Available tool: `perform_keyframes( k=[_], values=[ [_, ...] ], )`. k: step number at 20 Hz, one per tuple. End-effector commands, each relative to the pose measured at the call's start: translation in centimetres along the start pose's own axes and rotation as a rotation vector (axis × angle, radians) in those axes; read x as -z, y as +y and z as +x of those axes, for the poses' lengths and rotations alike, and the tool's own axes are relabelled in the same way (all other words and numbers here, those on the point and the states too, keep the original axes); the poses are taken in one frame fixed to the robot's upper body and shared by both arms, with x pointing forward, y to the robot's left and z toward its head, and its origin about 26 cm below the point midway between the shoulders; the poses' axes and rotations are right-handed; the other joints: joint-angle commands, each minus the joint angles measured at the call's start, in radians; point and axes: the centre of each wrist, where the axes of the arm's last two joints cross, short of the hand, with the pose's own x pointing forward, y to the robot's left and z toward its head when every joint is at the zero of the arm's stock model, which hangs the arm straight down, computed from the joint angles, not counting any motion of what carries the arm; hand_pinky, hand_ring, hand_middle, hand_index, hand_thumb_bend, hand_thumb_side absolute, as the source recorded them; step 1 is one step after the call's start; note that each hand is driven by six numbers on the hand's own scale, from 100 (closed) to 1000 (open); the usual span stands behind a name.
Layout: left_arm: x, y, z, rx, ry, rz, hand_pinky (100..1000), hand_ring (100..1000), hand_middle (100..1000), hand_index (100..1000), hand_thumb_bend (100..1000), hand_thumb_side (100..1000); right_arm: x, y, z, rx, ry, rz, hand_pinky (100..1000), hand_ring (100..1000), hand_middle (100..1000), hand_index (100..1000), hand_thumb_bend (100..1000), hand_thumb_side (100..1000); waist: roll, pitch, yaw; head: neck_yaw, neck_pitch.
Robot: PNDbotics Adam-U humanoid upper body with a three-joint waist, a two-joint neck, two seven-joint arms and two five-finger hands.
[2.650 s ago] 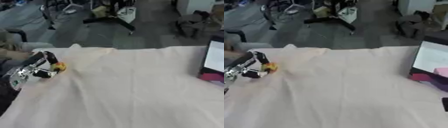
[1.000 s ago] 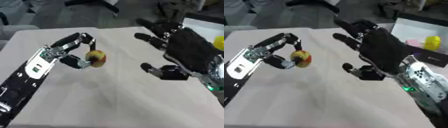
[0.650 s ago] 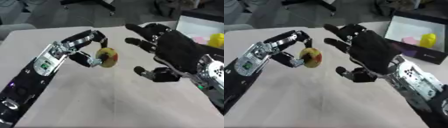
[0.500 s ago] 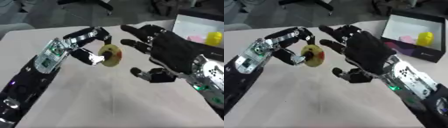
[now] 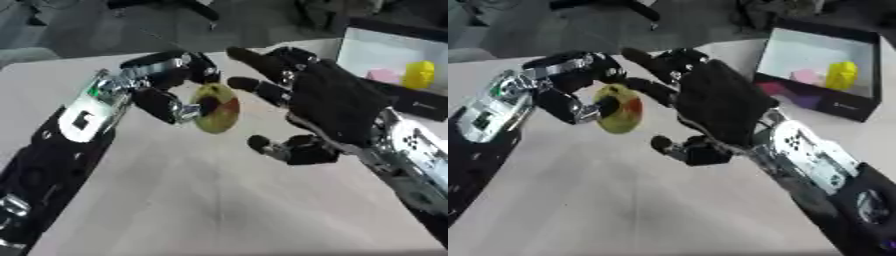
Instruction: Pick up the objects with one hand, pass them to the other hand, and then place them into the box on the other side of the table.
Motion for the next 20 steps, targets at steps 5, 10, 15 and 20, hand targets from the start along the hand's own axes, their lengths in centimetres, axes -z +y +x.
perform_keyframes(
  k=[5, 10, 15, 20],
  values=[
    [0.5, 1.6, 2.3, -0.016, -0.046, -0.060, 608, 447, 409, 492, 100, 302, 0.5, -1.0, 0.1, -0.020, -0.017, -0.043, 797, 817, 1000, 883, 426, 322, -0.006, -0.007, 0.004, -0.010, 0.001],
    [1.4, 1.4, 2.7, -0.021, -0.059, -0.082, 608, 447, 409, 492, 100, 304, 0.6, -1.1, 0.1, -0.020, -0.026, -0.045, 800, 817, 1000, 881, 427, 325, -0.007, -0.005, 0.005, -0.013, 0.001],
    [1.9, 1.2, 2.8, -0.025, -0.063, -0.095, 608, 447, 410, 492, 100, 304, 0.8, -1.3, 0.1, -0.019, -0.031, -0.055, 799, 816, 1000, 878, 432, 332, -0.008, -0.003, 0.004, -0.015, 0.000],
    [2.1, 0.9, 2.5, -0.030, -0.053, -0.100, 608, 447, 409, 492, 100, 307, 1.0, -1.4, 0.1, -0.019, -0.035, -0.066, 798, 814, 1000, 874, 433, 338, -0.007, -0.001, 0.001, -0.018, -0.003]
  ],
)
